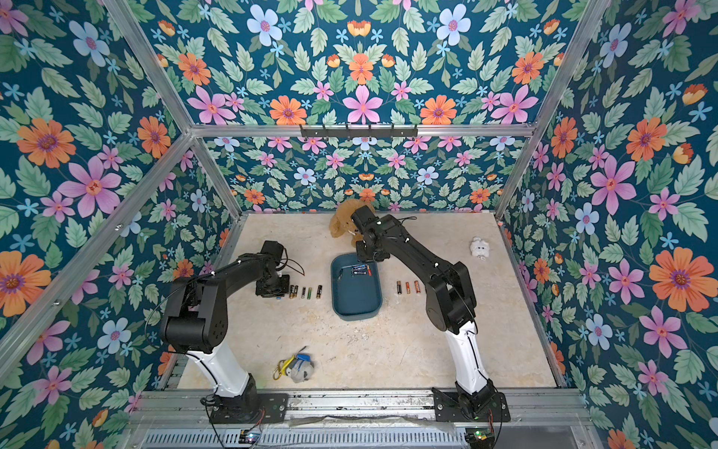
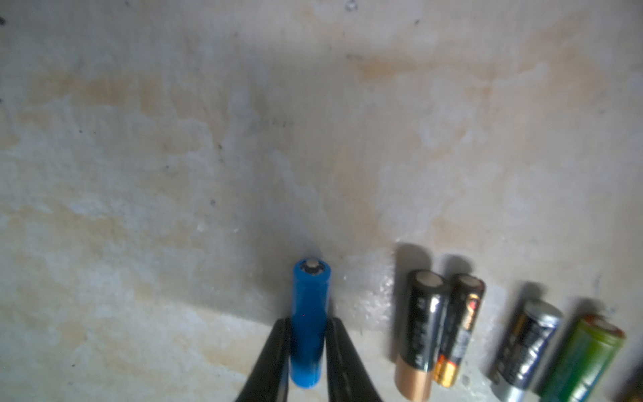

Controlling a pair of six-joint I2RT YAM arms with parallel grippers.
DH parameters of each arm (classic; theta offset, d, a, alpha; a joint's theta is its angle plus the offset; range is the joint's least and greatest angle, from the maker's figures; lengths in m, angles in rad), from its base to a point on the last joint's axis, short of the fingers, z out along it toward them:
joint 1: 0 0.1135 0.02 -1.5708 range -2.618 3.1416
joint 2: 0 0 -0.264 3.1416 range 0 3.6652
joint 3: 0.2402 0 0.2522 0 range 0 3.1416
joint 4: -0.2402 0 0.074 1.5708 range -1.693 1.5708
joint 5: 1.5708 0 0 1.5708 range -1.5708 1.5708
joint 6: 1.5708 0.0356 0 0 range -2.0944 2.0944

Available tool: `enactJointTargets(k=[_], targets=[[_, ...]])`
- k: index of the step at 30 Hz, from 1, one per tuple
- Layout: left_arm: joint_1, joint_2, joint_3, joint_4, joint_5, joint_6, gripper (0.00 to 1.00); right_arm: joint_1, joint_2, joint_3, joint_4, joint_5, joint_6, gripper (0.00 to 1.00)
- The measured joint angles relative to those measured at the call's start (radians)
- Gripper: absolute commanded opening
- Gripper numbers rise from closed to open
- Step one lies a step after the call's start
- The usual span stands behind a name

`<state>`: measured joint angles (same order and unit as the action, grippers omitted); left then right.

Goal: Take the batteries out of the storage box
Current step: Adjust the battery at the center of the board.

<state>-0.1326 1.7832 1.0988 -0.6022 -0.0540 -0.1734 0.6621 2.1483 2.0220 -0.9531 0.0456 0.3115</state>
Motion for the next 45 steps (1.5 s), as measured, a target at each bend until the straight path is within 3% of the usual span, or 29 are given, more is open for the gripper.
enactJointTargets(k=[15, 26, 45], targets=[[0.0, -0.081, 0.053, -0.014, 0.007, -0.004, 0.33, 0.0, 0.0, 0.007, -0.005, 0.0, 0.0, 0.28], [-0.006, -0.084, 0.051, -0.019, 0.082, -0.013, 0.32, 0.0, 0.0, 0.008, -0.008, 0.0, 0.0, 0.28], [-0.04, -0.054, 0.018, 0.01, 0.111, -0.034, 0.32, 0.0, 0.0, 0.007, -0.008, 0.0, 0.001, 0.28]])
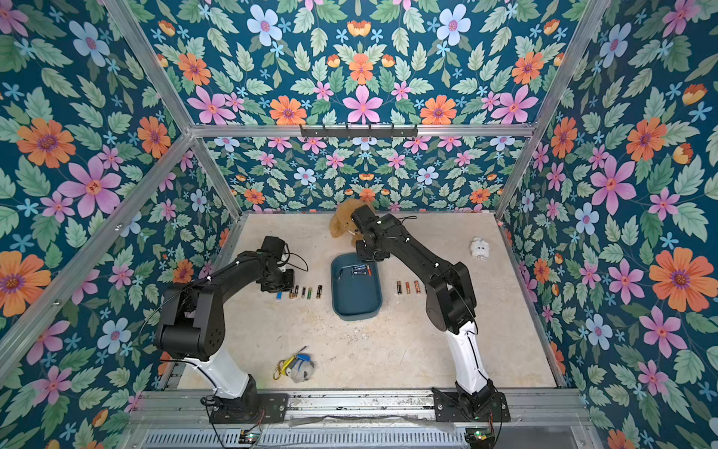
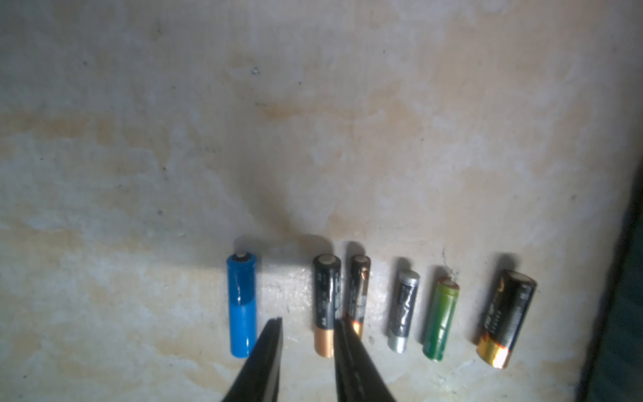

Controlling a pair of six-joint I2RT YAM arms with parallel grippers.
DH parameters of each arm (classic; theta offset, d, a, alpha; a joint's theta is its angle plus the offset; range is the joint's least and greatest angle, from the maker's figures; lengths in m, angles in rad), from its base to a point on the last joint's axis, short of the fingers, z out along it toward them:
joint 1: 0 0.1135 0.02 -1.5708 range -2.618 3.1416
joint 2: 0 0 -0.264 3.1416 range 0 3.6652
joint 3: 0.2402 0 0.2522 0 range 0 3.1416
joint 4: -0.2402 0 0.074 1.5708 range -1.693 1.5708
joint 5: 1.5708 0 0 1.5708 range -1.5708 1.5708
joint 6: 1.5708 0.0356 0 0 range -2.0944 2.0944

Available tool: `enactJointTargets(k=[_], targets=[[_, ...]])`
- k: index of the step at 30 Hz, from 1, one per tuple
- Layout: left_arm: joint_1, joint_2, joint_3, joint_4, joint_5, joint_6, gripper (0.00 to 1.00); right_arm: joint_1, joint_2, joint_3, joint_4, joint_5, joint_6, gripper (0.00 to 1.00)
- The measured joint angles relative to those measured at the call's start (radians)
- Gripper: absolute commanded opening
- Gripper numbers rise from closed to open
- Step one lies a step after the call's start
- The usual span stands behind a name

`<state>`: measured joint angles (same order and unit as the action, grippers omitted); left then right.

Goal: Take the batteries out of the storage box
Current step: Adjust the battery at the center of the board.

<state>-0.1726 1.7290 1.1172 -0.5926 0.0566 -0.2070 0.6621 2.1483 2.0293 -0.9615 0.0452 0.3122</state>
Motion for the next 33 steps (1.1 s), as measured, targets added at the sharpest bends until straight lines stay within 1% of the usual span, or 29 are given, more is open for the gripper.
enactJointTargets(k=[10, 18, 33], targets=[[-0.012, 0.025, 0.0, 0.016, 0.006, -0.003, 0.3, 0.0, 0.0, -0.005, 0.0, 0.0, 0.0, 0.28], [-0.017, 0.04, 0.0, 0.016, -0.012, -0.003, 0.28, 0.0, -0.004, -0.011, 0.0, 0.0, 0.0, 0.28], [-0.024, 0.054, -0.004, 0.016, -0.035, -0.003, 0.28, 0.0, -0.008, -0.008, -0.002, 0.0, 0.0, 0.28]])
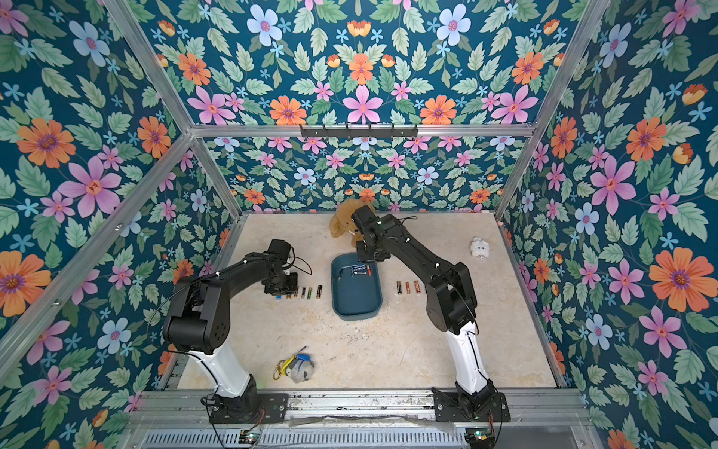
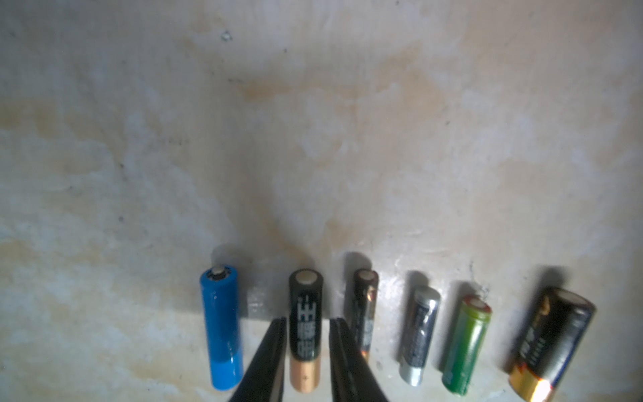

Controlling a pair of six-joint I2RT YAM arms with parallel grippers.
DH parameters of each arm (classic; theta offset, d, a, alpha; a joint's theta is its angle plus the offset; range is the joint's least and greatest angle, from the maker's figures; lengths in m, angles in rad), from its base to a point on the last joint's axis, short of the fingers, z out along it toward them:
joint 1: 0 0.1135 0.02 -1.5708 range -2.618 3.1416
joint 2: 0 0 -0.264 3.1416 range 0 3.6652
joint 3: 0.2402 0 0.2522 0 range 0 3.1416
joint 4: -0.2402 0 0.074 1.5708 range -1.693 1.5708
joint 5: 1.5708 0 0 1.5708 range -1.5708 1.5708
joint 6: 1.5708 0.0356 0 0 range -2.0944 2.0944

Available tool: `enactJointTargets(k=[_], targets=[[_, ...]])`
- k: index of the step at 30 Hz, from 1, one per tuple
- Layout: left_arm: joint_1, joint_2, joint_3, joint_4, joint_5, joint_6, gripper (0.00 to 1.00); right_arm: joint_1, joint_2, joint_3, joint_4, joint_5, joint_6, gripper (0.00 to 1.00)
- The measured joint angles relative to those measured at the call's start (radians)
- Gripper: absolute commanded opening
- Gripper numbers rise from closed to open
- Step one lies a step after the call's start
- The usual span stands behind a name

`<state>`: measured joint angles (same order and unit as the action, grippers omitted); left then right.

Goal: Take the batteries out of the storage box
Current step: Adjust the battery at the center of the board, then pick up the battery from the storage box.

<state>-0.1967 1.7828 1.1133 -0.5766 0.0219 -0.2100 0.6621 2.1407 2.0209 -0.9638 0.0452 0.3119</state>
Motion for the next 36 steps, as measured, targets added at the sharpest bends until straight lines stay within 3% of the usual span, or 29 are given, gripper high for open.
enactJointTargets(k=[19, 31, 36], targets=[[0.0, -0.064, 0.059, -0.042, -0.012, 0.0, 0.33, 0.011, 0.008, 0.024, -0.004, 0.0, 0.0, 0.28], [0.0, -0.115, 0.078, -0.076, 0.003, -0.019, 0.34, 0.052, 0.159, 0.06, 0.006, 0.051, -0.023, 0.28], [0.0, -0.132, 0.06, -0.077, 0.006, -0.019, 0.34, 0.056, 0.194, 0.059, 0.025, 0.059, -0.078, 0.34]])
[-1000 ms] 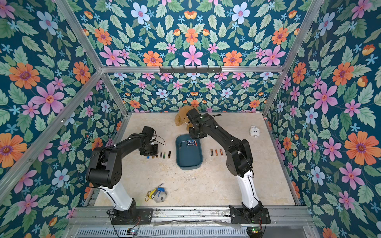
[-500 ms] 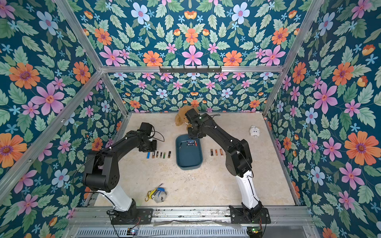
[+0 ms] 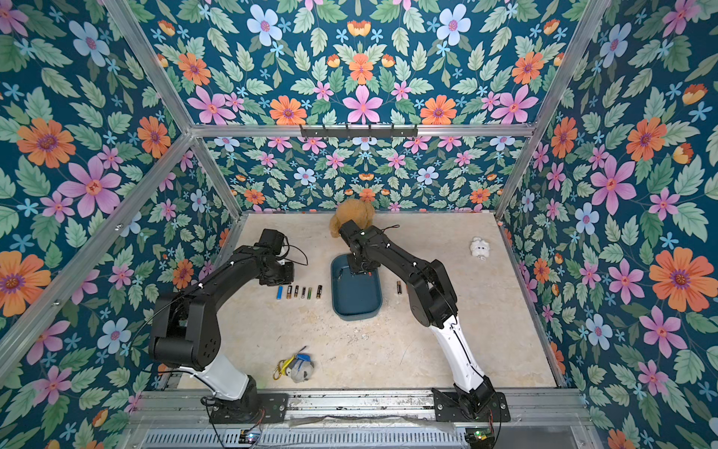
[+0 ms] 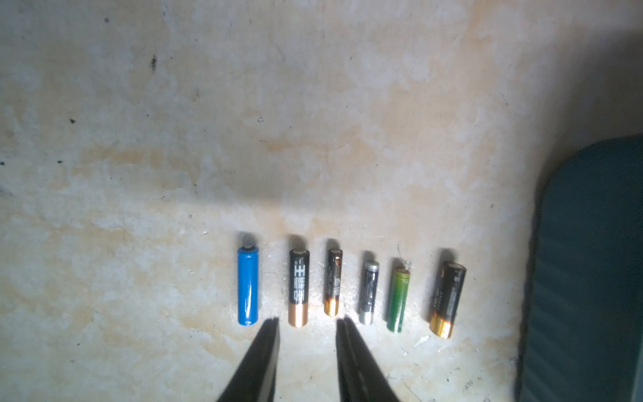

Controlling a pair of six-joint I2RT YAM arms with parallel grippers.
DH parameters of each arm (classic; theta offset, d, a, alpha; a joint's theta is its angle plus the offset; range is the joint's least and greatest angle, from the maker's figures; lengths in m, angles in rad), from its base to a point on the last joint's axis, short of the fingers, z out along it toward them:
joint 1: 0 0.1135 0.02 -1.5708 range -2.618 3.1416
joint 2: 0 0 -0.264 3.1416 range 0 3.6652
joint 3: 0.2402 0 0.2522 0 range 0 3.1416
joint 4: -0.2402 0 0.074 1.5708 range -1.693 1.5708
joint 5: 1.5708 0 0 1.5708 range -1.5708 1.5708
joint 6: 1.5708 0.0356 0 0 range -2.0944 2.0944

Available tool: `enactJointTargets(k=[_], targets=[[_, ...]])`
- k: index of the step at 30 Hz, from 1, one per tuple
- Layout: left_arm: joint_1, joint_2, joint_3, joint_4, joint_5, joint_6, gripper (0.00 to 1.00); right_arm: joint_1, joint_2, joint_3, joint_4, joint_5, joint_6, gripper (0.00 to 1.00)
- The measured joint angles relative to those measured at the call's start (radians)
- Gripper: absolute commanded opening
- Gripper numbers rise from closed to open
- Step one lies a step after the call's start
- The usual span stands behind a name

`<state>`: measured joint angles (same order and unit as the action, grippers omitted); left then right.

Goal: Take the batteries out of the storage box
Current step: Pick up the battery from the storage box.

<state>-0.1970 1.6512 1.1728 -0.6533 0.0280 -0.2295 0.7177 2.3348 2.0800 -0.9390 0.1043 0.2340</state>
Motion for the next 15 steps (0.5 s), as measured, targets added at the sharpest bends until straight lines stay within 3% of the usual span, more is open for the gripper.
enactJointTargets(k=[15], targets=[[0.0, -0.011, -0.015, -0.001, 0.014, -0.007, 0.34, 0.0, 0.031, -0.001, 0.061, -0.027, -0.125, 0.42]])
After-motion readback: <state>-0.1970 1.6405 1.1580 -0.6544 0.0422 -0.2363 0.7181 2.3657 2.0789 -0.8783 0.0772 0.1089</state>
